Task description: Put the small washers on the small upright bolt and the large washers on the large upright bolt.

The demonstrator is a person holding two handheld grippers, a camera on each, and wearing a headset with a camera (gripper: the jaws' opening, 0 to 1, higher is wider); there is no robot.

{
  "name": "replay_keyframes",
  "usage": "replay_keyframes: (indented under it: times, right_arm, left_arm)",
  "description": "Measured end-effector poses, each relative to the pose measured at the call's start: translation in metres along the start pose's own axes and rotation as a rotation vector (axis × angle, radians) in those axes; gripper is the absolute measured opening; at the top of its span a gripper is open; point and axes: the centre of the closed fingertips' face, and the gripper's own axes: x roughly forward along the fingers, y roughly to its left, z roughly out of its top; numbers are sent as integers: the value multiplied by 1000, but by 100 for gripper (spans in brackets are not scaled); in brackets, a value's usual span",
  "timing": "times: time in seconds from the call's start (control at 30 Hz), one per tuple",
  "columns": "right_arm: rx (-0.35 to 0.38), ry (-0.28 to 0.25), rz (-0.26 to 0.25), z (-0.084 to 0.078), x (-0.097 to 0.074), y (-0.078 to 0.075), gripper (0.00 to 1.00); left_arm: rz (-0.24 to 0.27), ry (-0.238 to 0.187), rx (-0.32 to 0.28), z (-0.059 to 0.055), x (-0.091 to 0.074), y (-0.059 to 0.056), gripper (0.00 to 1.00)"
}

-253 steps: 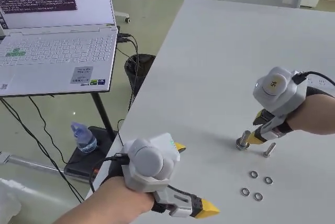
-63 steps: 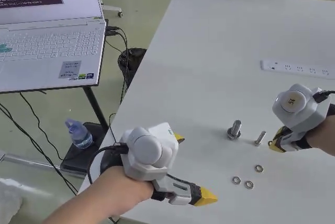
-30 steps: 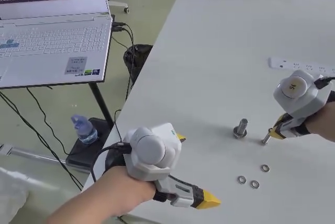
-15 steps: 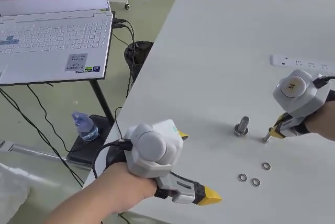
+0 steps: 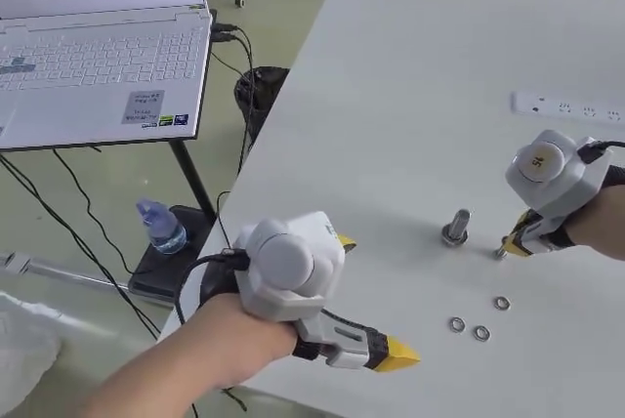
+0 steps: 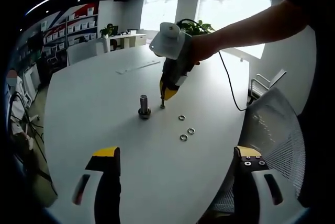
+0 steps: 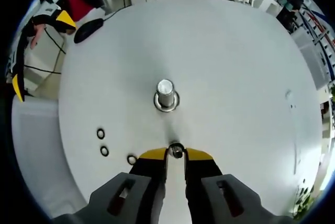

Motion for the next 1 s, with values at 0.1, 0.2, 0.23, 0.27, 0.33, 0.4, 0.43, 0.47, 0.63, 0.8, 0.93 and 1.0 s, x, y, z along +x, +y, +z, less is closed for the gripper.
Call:
replay_keyframes:
  times: [0.1, 0.2, 0.23, 0.27, 0.33, 0.4, 0.43, 0.47, 0.63, 0.8, 0.93, 1.0]
  right_arm:
    - [4, 0, 1, -1, 3, 0, 13]
    - [11, 0, 3, -3, 8, 0, 13]
    - [13, 1, 5, -4, 9, 0, 13]
    - [13, 3, 5, -5, 11, 0, 13]
    - [19, 7, 7, -7, 14, 0, 13]
    - [17, 6, 10, -7, 17, 1, 13]
    - [17, 7, 10, -8, 18, 1, 13]
    - [15, 8, 10, -8, 19, 2, 13]
    - [10, 10, 10, -9, 23, 3, 13]
    - [-8, 5, 0, -9, 26, 2, 13]
    - [-7, 11, 1, -11, 30, 4, 13]
    - [0, 6, 2, -10, 29, 3, 13]
  left_arm:
    - [1, 2, -1, -1, 0, 1, 89]
    - [3, 1, -6, -1, 0, 2, 89]
    - [5, 0, -5, -1, 0, 2, 89]
    - [5, -2, -7, -1, 0, 3, 89]
    - [4, -2, -7, -1, 1, 3, 89]
    - [4, -1, -6, -1, 1, 3, 89]
    - [3, -1, -6, -1, 1, 3, 89]
    - [3, -2, -7, -1, 1, 3, 89]
    - [3, -2, -6, 0, 2, 4, 88]
    - [5, -5, -9, 1, 1, 6, 88]
    - [6, -7, -8, 2, 0, 6, 88]
    - [6, -6, -7, 1, 0, 7, 88]
